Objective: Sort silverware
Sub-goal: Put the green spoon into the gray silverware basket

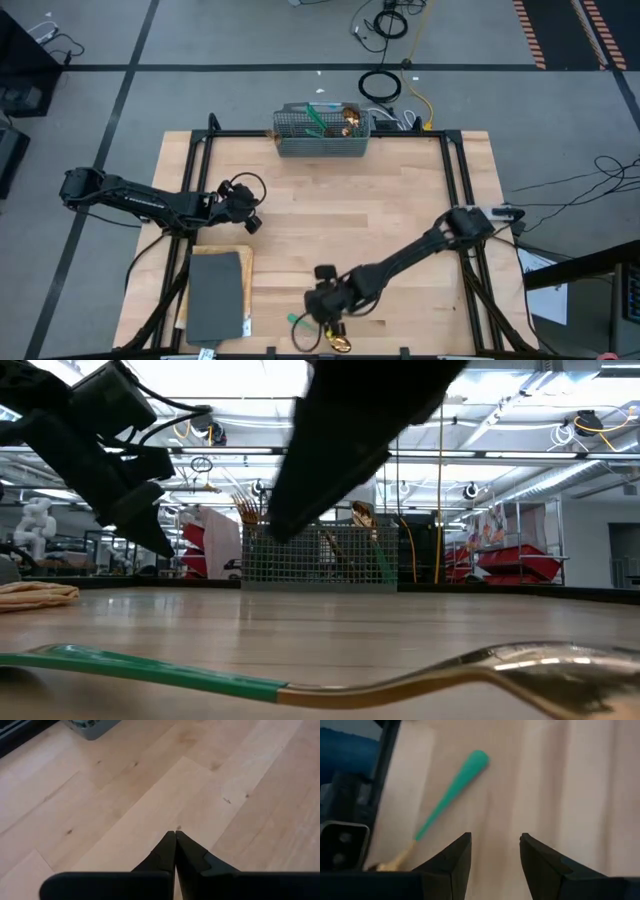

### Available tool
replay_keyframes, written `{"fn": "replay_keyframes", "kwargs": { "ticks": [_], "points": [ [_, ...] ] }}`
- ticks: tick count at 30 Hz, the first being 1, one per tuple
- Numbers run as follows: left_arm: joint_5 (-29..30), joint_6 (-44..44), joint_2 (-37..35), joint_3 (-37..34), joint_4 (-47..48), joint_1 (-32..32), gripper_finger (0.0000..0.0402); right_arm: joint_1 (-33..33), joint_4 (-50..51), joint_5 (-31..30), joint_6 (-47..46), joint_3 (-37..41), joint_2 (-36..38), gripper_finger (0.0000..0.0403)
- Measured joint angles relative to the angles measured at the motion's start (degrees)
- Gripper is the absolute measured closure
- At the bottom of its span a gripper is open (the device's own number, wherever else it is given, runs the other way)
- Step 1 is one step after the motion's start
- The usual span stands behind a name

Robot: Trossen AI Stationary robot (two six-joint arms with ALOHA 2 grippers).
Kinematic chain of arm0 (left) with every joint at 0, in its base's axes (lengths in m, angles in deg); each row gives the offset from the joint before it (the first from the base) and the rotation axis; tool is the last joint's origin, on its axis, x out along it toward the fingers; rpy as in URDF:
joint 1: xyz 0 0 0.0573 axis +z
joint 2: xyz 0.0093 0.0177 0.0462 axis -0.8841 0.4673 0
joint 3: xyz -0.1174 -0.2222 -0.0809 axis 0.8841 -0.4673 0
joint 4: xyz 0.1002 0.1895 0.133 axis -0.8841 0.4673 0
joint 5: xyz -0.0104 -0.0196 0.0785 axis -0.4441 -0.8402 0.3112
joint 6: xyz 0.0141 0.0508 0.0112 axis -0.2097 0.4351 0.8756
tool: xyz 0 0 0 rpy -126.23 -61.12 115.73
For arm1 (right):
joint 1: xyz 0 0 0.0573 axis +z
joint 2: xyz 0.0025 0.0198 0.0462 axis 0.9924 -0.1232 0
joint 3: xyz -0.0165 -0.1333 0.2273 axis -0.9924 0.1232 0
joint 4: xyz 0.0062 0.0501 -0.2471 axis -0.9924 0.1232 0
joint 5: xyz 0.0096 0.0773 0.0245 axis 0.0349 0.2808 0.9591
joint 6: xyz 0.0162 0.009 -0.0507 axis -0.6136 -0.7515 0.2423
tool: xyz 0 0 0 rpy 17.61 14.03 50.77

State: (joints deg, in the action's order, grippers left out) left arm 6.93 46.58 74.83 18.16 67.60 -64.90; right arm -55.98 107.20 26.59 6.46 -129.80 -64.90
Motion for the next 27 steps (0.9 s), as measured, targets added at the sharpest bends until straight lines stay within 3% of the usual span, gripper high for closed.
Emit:
{"fn": "replay_keyframes", "kwargs": {
  "ticks": [7, 12, 24, 27],
  "points": [
    [-0.57, -1.43, -0.01, 0.0, 0.06, 0.0, 0.0391, 2.63, 8.7, -0.12, -2.32, -16.85, -9.59, 0.0248],
    [-1.82, -1.46, -0.01, 0.0, 0.22, 0.0, 0.0391, 3.99, 10.8, -0.32, -6.82, -24.75, -15.23, 0.0248],
    [-7.79, -1.61, 0.0, 0.0, 0.31, 0.0, 0.0391, 4.43, 19.11, -2.21, -15.71, -26.61, -19.72, 0.0248],
    [-7.91, -1.42, -0.01, 0.0, 0.46, 0.0, 0.0391, 4.3, 22.72, -2.23, -15.07, -26.7, -19.67, 0.027]
  ]
}}
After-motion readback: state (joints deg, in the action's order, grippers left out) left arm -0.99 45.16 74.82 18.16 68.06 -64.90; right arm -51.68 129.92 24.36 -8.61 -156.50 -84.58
